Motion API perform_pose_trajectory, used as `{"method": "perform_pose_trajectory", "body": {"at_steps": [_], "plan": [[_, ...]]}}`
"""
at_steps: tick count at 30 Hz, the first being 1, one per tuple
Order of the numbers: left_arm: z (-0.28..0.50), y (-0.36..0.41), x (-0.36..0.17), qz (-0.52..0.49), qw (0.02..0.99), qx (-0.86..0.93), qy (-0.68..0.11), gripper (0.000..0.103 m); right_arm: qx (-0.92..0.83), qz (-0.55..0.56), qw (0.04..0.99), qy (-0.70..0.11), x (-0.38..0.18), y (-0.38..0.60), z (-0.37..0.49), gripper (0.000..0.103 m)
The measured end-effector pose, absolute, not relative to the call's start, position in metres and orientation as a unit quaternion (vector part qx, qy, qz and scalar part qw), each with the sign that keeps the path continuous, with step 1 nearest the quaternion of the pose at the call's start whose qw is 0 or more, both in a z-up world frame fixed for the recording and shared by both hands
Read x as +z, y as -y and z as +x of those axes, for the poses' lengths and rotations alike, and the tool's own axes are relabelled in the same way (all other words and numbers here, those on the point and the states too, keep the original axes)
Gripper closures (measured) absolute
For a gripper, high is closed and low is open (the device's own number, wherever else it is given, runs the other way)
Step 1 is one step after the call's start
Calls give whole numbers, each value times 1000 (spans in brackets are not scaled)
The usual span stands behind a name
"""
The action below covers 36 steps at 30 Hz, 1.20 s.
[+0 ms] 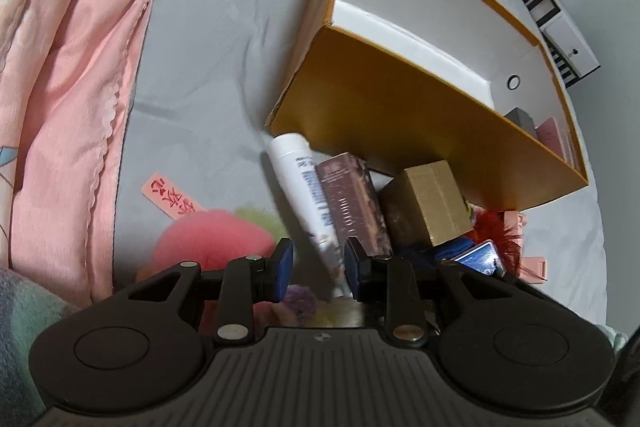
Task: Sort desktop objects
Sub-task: 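Grasp the white lotion tube with the left tool while the right tool grasps the brown PHOTO CARD box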
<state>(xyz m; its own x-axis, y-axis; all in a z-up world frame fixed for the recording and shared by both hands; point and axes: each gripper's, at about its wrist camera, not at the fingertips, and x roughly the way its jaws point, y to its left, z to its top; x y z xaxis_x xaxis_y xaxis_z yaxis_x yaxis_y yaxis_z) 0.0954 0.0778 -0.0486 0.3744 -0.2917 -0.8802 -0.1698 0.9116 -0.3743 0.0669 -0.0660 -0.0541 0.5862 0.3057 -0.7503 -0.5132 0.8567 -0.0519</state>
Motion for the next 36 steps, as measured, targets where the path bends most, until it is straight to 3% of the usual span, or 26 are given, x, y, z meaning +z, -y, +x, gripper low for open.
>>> {"method": "perform_pose_trajectory", "body": {"at_steps": [1,2,9,16,22,26,36], "plan": [[97,-77,-50,-206,799,-35,-564,72,240,-120,879,-394,-53,70,66,76],[100,-76,-53,-206,793,-33,-572,72,239,-116,880,-395,-52,72,65,77],[108,-70,-65,-219,781,-22,-585,72,224,-115,890,-381,-50,80,61,77],[108,-44,-64,-115,798,-16,-592,76,231,-110,889,-380,-45,91,62,73],[111,-53,-65,-174,796,-46,-578,78,265,-153,877,-370,-48,84,57,72],[112,-52,-66,-172,798,-40,-577,78,261,-177,877,-363,-49,77,60,67],[118,-50,-74,-176,788,-29,-589,78,238,-158,886,-365,-61,76,74,70]]}}
